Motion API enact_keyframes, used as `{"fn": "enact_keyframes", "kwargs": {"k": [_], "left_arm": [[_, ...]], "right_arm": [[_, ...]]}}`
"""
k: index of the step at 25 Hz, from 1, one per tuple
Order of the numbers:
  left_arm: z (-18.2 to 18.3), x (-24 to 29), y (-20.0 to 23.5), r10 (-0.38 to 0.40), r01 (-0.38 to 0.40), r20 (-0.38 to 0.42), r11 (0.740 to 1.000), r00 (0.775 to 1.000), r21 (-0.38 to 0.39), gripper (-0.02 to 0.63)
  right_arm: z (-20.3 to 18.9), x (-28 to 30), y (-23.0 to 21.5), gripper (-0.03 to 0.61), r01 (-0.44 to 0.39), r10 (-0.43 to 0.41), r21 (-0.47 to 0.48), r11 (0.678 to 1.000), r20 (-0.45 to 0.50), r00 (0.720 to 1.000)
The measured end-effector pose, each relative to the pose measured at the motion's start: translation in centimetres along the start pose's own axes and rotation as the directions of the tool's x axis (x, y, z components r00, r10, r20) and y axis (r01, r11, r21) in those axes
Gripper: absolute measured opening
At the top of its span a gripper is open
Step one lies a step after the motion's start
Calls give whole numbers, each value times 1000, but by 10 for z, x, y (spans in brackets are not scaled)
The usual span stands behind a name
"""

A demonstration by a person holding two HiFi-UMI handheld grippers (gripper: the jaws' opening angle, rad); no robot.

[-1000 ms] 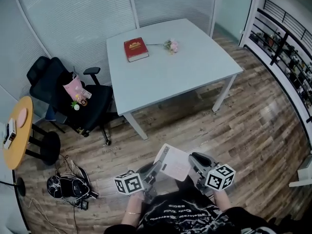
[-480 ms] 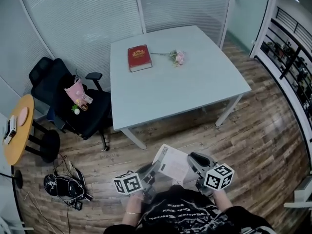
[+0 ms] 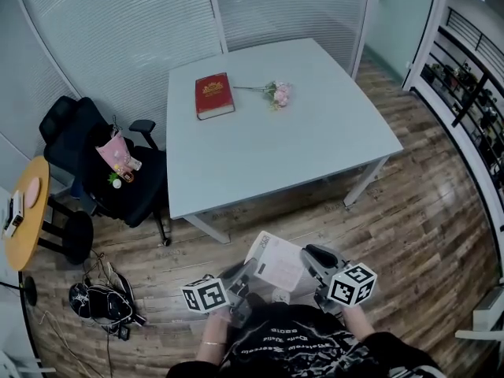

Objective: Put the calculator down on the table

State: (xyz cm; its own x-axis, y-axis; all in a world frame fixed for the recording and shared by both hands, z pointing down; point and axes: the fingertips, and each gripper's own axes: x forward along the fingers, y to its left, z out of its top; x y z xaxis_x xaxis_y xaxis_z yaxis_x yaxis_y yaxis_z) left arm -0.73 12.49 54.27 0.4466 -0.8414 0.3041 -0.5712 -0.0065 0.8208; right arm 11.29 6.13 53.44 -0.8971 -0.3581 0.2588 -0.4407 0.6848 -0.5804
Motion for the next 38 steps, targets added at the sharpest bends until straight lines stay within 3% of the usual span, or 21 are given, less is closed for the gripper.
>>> {"fn": "enact_keyframes", "kwargs": {"k": [7, 14, 26, 38], "left_arm": [[5, 20, 7, -10, 10, -32, 1000, 999, -17, 69], [36, 69, 15, -57, 58, -104, 998, 993, 10, 69], [152, 163, 35, -140, 150, -226, 988, 964, 29, 69], [232, 217, 57, -150, 179, -322, 982, 935, 61, 71]], "right_arm": [[4, 3, -15, 83, 22, -23, 49, 999, 26, 999], [27, 19, -51, 82, 107, -111, 81, 991, 52, 992], [115, 99, -106, 83, 225, -239, 111, 968, 142, 960], [157, 161, -137, 83, 323, -350, 161, 933, 187, 918]]}}
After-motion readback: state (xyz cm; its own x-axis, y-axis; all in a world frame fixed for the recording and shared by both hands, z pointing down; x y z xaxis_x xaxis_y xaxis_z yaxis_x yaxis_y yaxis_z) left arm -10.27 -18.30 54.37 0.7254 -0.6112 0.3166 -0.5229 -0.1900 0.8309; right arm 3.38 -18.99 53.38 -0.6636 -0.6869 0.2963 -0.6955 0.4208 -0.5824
